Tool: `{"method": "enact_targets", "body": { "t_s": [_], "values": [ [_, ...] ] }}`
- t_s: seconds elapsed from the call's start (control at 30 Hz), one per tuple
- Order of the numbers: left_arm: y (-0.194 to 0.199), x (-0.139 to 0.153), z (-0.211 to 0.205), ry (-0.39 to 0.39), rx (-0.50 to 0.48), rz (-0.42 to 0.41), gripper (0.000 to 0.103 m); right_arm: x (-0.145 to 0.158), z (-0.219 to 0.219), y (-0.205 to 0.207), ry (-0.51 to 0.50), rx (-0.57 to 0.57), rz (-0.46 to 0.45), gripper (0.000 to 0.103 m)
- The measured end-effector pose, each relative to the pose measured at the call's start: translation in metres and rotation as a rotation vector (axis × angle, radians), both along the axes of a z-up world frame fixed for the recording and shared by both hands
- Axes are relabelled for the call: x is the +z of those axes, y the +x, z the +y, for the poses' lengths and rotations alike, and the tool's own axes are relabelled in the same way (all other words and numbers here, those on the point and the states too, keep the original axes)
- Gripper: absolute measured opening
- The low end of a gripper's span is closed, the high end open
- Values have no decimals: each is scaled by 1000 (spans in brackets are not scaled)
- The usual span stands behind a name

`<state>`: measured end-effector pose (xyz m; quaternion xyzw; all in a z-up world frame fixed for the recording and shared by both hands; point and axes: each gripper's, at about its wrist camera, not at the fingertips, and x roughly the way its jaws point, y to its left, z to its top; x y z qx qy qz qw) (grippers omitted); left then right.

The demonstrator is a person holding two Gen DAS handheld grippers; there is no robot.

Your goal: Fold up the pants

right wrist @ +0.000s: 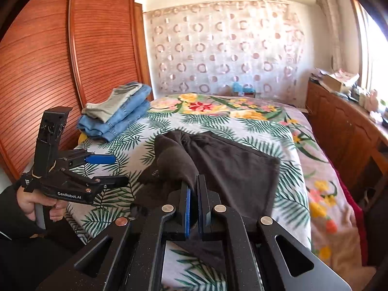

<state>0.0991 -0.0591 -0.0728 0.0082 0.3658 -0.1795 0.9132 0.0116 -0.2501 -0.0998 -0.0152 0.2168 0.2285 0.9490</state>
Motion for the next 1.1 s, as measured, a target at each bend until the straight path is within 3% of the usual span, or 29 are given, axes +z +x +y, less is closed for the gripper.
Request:
{"method": "enact_targets", "body": {
  "t_s": [0.37, 0.83, 1.1],
  "values": [
    [5, -6, -15, 8, -23, 11, 81, -1, -23, -18, 11, -60, 42, 4],
    [4, -23, -27, 32, -36, 47, 81, -28, -35, 2, 31, -96, 181, 4],
    [7, -33, -30, 43, -37, 71, 81, -32, -37, 8, 27, -115, 204, 4]
  ]
}}
